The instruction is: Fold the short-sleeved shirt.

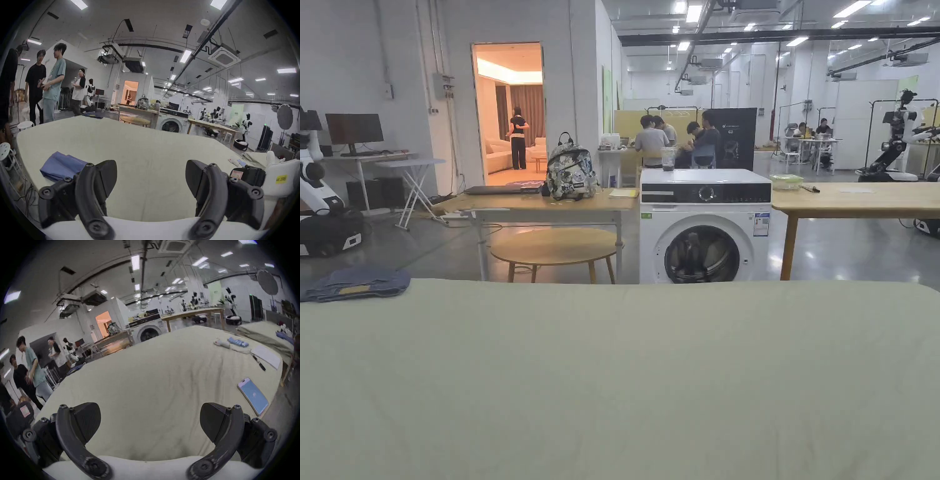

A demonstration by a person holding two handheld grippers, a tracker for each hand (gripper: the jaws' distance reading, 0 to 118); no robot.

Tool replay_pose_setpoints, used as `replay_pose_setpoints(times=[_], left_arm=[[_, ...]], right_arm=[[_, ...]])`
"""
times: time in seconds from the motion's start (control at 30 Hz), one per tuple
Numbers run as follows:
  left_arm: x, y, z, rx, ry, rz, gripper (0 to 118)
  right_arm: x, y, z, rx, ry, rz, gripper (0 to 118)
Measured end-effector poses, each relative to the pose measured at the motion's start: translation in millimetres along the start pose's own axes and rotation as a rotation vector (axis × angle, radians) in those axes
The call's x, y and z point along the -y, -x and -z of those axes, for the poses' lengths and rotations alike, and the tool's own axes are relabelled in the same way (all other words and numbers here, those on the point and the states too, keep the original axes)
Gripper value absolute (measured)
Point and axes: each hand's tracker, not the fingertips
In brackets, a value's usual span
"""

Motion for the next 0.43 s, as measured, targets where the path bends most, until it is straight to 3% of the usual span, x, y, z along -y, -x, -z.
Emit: replay_pose_setpoints(times=[0.2, 0.43], left_arm=[[0.8, -0.2, 1.1, -0.001, 0.011, 0.005, 88], [5.9, -8.2, 2.9, -0.007, 0.023, 0.062, 88]], right_arm=[[-3.7, -4.0, -0.7, 0.010, 0.007, -0.029, 118], [-0.6, -9.3, 0.1, -0.104, 0.028, -0.037, 118]])
